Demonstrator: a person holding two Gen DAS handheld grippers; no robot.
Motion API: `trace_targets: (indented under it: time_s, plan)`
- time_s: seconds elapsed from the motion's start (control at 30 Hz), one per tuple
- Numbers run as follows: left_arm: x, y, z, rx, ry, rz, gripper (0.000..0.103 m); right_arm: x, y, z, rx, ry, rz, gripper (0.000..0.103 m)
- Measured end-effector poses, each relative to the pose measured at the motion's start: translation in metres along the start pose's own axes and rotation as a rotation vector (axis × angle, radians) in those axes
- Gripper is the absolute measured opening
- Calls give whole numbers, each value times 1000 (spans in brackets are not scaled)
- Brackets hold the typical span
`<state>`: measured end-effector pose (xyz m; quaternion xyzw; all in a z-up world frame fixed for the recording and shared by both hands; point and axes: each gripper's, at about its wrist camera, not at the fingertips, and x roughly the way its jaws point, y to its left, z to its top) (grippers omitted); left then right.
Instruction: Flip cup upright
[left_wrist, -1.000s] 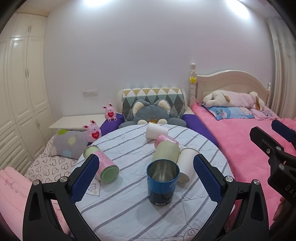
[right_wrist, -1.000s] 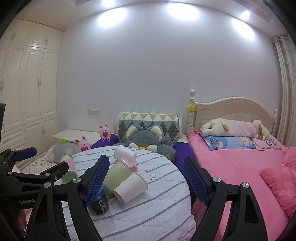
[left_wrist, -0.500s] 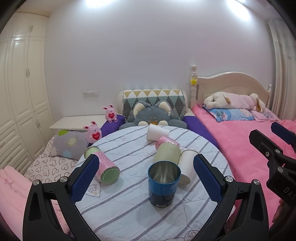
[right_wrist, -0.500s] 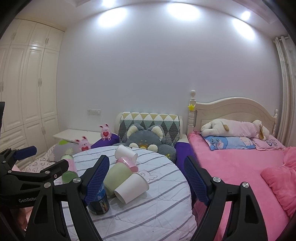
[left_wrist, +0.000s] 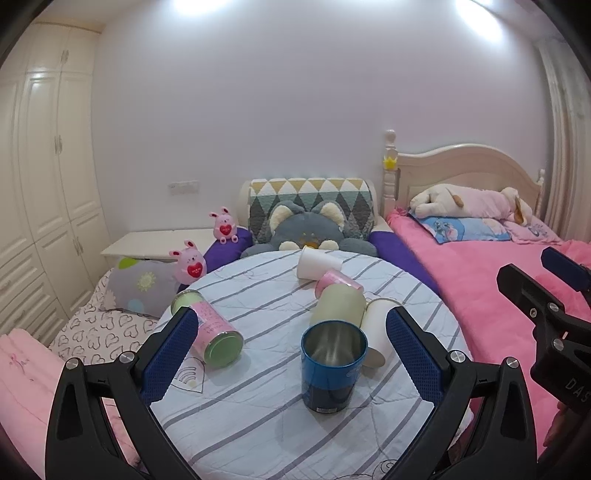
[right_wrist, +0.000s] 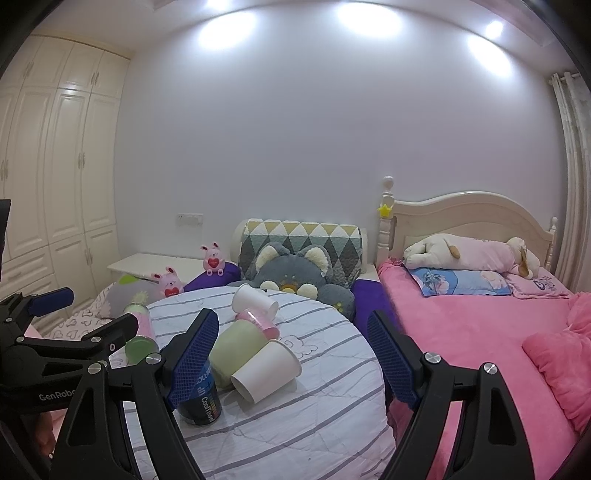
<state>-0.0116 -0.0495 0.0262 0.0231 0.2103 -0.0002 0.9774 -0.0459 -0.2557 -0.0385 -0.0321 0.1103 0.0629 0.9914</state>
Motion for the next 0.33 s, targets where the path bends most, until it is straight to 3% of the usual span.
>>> trace_targets:
  time_s: [0.33]
  plan:
    - [2,4,-1,-18,-20,15,103,3,2,0,-2,11,6,84]
